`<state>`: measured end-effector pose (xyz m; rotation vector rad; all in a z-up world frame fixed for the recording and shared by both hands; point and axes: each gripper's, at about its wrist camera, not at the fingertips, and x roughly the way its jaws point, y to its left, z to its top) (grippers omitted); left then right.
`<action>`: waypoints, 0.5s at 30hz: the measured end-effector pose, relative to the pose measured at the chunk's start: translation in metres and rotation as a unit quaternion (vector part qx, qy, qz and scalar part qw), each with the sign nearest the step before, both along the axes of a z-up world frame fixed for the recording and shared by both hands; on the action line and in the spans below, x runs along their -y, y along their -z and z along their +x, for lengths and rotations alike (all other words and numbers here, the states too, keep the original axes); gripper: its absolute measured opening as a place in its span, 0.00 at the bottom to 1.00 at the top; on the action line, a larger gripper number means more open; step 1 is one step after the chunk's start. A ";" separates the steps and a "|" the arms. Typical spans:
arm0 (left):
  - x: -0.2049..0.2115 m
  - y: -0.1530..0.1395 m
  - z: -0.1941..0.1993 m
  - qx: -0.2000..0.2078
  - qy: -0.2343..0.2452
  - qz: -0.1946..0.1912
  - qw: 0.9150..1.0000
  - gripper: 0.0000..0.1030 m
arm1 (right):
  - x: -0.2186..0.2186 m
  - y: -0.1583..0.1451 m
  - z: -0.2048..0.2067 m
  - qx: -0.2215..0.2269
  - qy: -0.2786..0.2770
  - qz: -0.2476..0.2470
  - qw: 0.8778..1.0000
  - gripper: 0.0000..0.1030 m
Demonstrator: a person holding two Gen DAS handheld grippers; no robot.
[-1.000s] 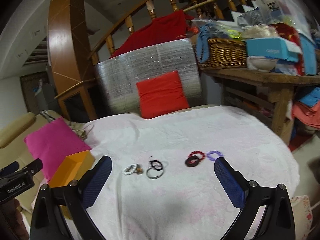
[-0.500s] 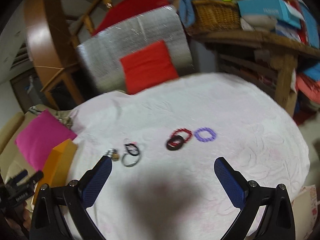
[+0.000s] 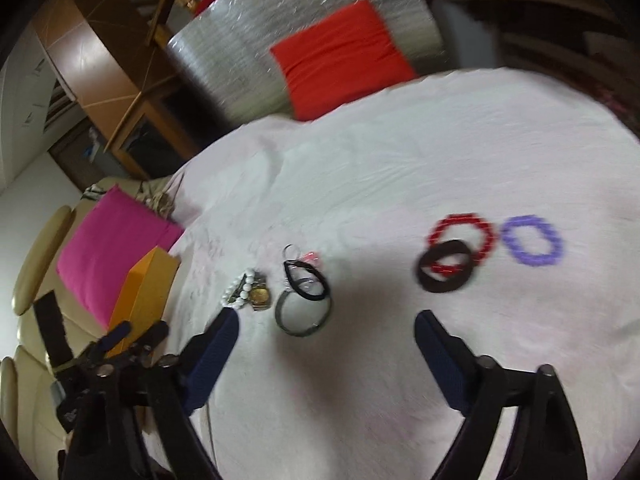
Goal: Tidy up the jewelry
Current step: 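Move both tools toward the jewelry laid on the sheet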
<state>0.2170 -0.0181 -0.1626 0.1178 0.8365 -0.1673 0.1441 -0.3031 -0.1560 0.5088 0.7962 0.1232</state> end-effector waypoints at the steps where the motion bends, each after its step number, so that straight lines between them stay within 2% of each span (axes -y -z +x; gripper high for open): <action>1: 0.001 0.003 0.004 -0.011 0.004 -0.002 1.000 1.00 | -0.001 0.004 0.008 -0.006 -0.008 0.007 1.000 0.74; 4: 0.005 0.006 0.013 -0.018 0.019 -0.013 1.000 1.00 | -0.007 0.012 0.030 -0.017 -0.025 0.017 0.999 0.67; 8: 0.016 0.011 0.024 -0.024 0.038 0.003 0.999 1.00 | -0.015 0.025 0.056 -0.038 -0.049 0.025 0.998 0.54; 11: 0.022 0.015 0.031 -0.035 0.045 -0.001 0.998 1.00 | -0.017 0.032 0.069 -0.050 -0.055 0.024 0.997 0.53; 15: 0.031 0.024 0.042 -0.053 0.061 -0.004 0.997 1.00 | -0.022 0.037 0.082 -0.056 -0.067 0.016 0.996 0.47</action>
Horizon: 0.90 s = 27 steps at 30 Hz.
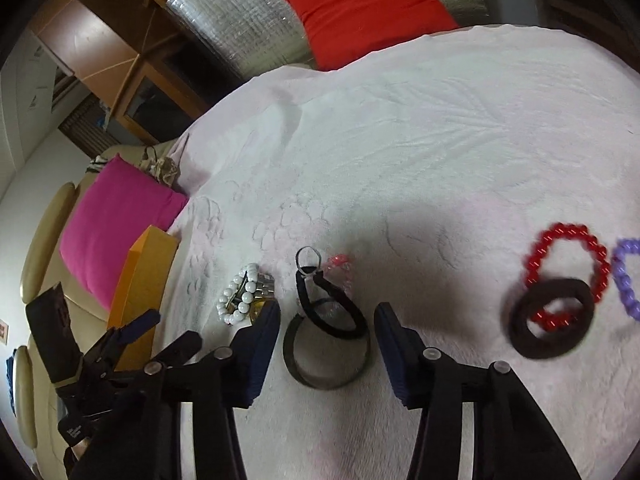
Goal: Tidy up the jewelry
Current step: 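Move both tools toward the jewelry laid on the sheet, then grasp the white pearl bracelet with the left tool and lift it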
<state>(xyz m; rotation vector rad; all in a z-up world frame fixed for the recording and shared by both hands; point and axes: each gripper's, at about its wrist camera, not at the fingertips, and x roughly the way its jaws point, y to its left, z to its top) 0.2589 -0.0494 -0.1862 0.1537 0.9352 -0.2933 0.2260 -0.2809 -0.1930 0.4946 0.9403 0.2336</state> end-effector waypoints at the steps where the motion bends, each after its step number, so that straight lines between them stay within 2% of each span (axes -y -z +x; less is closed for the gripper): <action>1: 0.001 0.002 0.002 -0.004 0.003 -0.001 1.000 1.00 | -0.001 0.002 0.003 -0.005 -0.001 -0.004 1.000 0.40; 2: 0.005 0.005 0.005 -0.011 0.009 -0.005 1.000 1.00 | -0.003 0.005 0.005 -0.010 -0.002 -0.009 1.000 0.34; 3: 0.007 0.006 0.006 -0.016 0.014 -0.006 1.000 1.00 | -0.004 0.006 0.007 -0.012 -0.002 -0.016 1.000 0.31; 5: 0.013 0.009 0.009 -0.019 0.023 -0.005 1.000 1.00 | -0.004 0.006 0.008 -0.014 0.003 -0.027 1.000 0.15; 7: 0.016 0.011 0.010 -0.018 0.028 -0.006 0.999 1.00 | -0.001 0.006 0.007 -0.011 0.010 -0.026 1.000 0.07; 9: 0.017 0.012 0.013 -0.021 0.030 -0.014 0.999 0.95 | 0.001 0.005 0.005 -0.013 0.019 -0.031 0.999 0.07; 11: 0.020 0.014 0.015 -0.025 0.034 -0.020 0.999 0.80 | 0.003 0.004 0.003 -0.013 0.023 -0.030 0.999 0.07; 16: 0.033 0.024 0.015 -0.042 0.059 -0.018 0.997 0.56 | 0.011 -0.002 -0.005 -0.009 0.041 -0.009 0.999 0.07; 19: 0.039 0.025 0.015 -0.030 0.070 -0.010 0.997 0.51 | 0.020 -0.006 -0.012 -0.006 0.051 0.018 0.999 0.07; 20: 0.039 0.025 0.016 -0.028 0.071 -0.012 0.997 0.42 | 0.022 -0.006 -0.014 -0.006 0.056 0.025 0.998 0.07; 24: 0.036 0.025 0.021 -0.028 0.070 -0.015 0.997 0.26 | 0.029 -0.006 -0.019 -0.011 0.072 0.053 0.996 0.07; 26: 0.027 0.023 0.024 -0.029 0.066 -0.022 0.997 0.12 | 0.034 -0.008 -0.021 -0.007 0.082 0.065 0.994 0.07; 27: 0.023 0.022 0.026 -0.031 0.063 -0.028 0.997 0.10 | 0.037 -0.009 -0.022 -0.005 0.088 0.071 0.994 0.07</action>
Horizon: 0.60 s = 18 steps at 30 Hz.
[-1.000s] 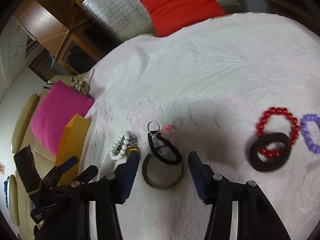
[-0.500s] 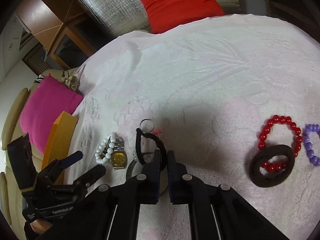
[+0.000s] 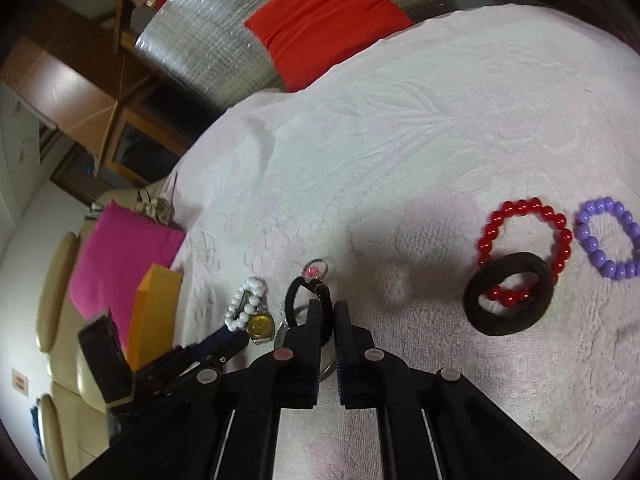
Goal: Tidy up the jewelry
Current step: 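Grasp the white pearl bracelet with the left tool and lift it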
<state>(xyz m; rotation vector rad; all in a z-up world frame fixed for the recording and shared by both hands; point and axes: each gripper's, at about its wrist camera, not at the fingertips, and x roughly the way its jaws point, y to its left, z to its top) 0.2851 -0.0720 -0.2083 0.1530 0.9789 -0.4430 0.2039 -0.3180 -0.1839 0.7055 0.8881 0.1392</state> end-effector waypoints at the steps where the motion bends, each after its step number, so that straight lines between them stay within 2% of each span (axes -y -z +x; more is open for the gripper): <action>1: -0.005 0.003 0.003 -0.001 -0.002 -0.004 1.000 0.09 | 0.003 -0.001 -0.001 0.002 0.005 0.004 1.000 0.07; 7: -0.017 -0.007 0.006 0.023 -0.011 -0.016 1.000 0.09 | 0.011 -0.001 -0.003 0.000 0.022 0.018 1.000 0.07; 12: -0.012 -0.014 0.001 0.037 0.004 -0.004 0.999 0.09 | 0.015 0.001 -0.005 -0.002 0.026 0.024 0.999 0.07; 13: -0.009 -0.014 -0.001 0.037 0.007 -0.004 0.999 0.12 | 0.016 0.000 -0.005 -0.001 0.027 0.024 0.999 0.07; 15: -0.012 -0.019 -0.005 0.039 0.015 -0.006 0.999 0.23 | 0.018 0.001 -0.006 -0.002 0.029 0.026 0.999 0.07; 16: -0.010 -0.018 -0.006 0.041 0.015 -0.004 0.999 0.36 | 0.019 0.002 -0.007 -0.002 0.031 0.026 0.999 0.07; 17: -0.009 -0.019 -0.006 0.046 0.016 -0.003 0.999 0.44 | 0.020 0.002 -0.007 -0.003 0.032 0.028 0.999 0.07; 18: -0.007 -0.019 -0.007 0.047 0.017 -0.003 0.999 0.45 | 0.021 0.003 -0.007 -0.005 0.032 0.031 0.999 0.07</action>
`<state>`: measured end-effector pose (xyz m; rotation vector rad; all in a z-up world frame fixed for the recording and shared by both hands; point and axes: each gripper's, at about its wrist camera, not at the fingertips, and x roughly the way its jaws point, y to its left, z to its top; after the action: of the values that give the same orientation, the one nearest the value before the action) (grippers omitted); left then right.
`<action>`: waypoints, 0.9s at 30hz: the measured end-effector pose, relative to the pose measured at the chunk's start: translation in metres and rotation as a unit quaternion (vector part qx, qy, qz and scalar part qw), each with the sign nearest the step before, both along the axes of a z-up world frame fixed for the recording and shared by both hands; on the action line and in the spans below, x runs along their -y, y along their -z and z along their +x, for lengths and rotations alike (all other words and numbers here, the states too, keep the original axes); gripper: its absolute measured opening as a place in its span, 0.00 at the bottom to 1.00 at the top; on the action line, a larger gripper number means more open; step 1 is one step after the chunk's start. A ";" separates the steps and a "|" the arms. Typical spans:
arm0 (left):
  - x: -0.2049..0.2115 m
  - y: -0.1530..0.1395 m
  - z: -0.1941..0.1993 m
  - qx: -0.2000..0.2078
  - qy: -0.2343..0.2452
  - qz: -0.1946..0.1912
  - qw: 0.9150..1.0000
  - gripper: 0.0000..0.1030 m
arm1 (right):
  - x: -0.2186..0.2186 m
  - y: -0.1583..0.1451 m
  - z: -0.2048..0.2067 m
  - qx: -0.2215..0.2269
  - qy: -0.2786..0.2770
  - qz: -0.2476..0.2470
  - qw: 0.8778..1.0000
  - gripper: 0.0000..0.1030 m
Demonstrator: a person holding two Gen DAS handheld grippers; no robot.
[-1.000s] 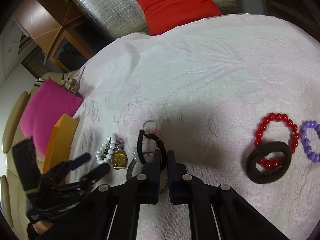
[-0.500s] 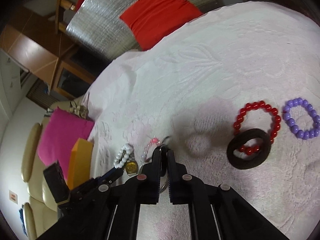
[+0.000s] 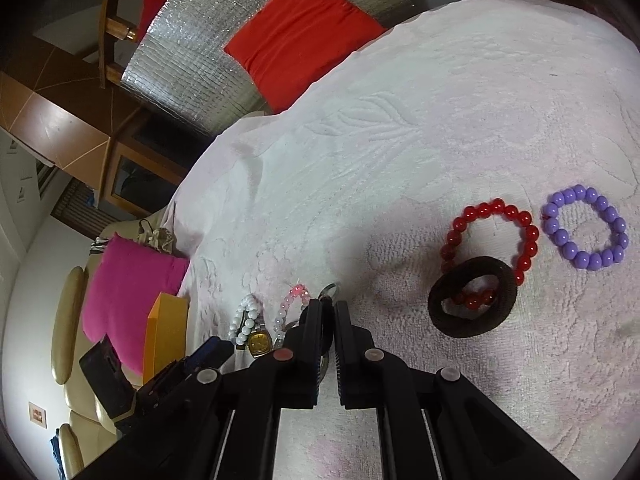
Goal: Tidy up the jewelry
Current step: 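Grasp the white pearl bracelet with the left tool and lift it, then carry the pearl bracelet to the box with left tool while right grasps hair tie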
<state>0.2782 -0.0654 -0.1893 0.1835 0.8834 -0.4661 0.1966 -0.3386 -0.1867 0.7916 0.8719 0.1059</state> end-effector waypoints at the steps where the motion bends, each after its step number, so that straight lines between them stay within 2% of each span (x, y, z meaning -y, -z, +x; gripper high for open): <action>1: 0.002 0.000 0.000 -0.001 0.005 -0.001 1.000 0.45 | 0.001 0.000 0.000 -0.001 0.000 0.002 1.000 0.07; 9: 0.016 0.013 0.009 -0.009 0.021 0.020 1.000 0.45 | 0.006 0.000 -0.002 0.001 0.006 0.011 1.000 0.07; 15: 0.029 0.016 0.012 0.001 0.044 0.035 0.998 0.40 | 0.009 0.002 -0.002 -0.002 0.013 0.009 1.000 0.07; 16: 0.030 0.016 0.011 0.004 0.045 0.038 0.998 0.36 | 0.009 0.002 -0.002 -0.001 0.015 0.009 1.000 0.07; 17: 0.030 0.016 0.012 0.004 0.046 0.038 0.998 0.24 | 0.009 0.001 -0.002 0.000 0.016 0.009 1.000 0.07; 19: 0.030 0.017 0.015 -0.008 0.046 0.033 0.998 0.15 | 0.010 0.000 -0.003 0.003 0.018 0.006 1.000 0.07; 22: 0.026 0.016 0.016 -0.007 0.042 0.025 0.999 0.14 | 0.009 -0.002 -0.004 0.009 0.020 0.005 1.000 0.07; 23: 0.024 0.013 0.017 -0.006 0.037 0.016 0.999 0.09 | 0.009 -0.003 -0.005 0.011 0.020 0.004 1.000 0.07; 27: 0.002 0.003 0.017 -0.005 0.011 -0.025 1.000 0.09 | 0.004 -0.009 -0.007 0.029 0.015 0.004 0.999 0.07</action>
<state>0.2956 -0.0673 -0.1919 0.1450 0.8797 -0.5102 0.1900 -0.3427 -0.1774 0.8046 0.8055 0.1040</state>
